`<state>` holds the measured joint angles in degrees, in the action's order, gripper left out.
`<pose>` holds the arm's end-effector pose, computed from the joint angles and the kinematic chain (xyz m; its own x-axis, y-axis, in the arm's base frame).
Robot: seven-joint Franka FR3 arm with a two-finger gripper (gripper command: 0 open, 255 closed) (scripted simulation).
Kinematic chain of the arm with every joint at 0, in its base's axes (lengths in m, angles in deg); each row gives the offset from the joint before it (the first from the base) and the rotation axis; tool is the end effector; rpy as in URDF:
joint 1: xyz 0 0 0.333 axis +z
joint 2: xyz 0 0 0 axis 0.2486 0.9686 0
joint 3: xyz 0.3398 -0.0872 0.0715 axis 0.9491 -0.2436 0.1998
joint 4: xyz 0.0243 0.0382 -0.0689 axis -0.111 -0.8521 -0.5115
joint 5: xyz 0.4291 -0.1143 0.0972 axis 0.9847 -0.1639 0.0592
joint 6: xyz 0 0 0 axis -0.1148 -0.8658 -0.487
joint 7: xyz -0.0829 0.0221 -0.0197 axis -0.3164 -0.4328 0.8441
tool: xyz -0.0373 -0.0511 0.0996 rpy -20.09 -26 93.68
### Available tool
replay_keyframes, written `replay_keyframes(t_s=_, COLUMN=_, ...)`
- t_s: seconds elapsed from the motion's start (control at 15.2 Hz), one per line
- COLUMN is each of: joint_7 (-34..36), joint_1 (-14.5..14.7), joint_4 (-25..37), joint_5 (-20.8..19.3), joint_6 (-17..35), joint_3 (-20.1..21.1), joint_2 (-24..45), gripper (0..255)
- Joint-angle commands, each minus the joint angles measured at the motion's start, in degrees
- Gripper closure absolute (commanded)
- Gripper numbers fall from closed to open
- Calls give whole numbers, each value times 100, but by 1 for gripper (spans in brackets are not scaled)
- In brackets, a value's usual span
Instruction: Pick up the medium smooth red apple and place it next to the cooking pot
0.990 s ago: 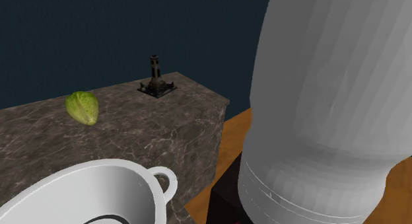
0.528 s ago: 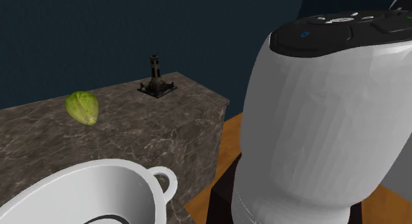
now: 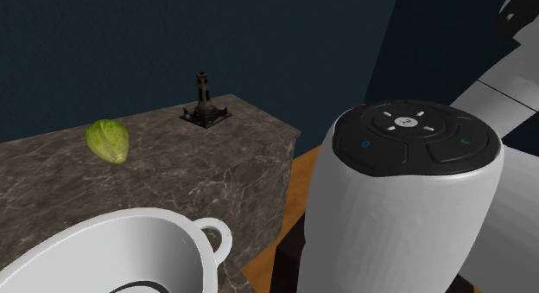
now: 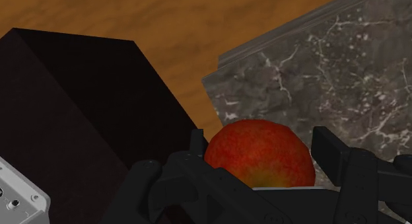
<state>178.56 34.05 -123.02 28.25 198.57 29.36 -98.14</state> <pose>0.0530 0.5253 0.3998 0.8246 -0.5581 -0.0926 -0.5567 -0.8296 0.0433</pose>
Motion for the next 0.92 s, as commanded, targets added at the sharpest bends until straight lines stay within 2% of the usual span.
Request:
replay_keyframes(t_s=0.0, joint_7=12, joint_1=-57, joint_4=-88, joint_5=-33, joint_6=180, joint_3=100, joint_2=101, gripper=255)
replay_keyframes(t_s=0.59, joint_7=273, joint_1=-455, joint_4=-443, joint_5=-403, joint_6=1078, joint_3=730, joint_2=760, gripper=255)
replay_keyframes(t_s=0.86, joint_7=273, joint_1=-454, joint_4=-444, joint_5=-404, joint_6=1078, joint_3=729, joint_2=761, gripper=255)
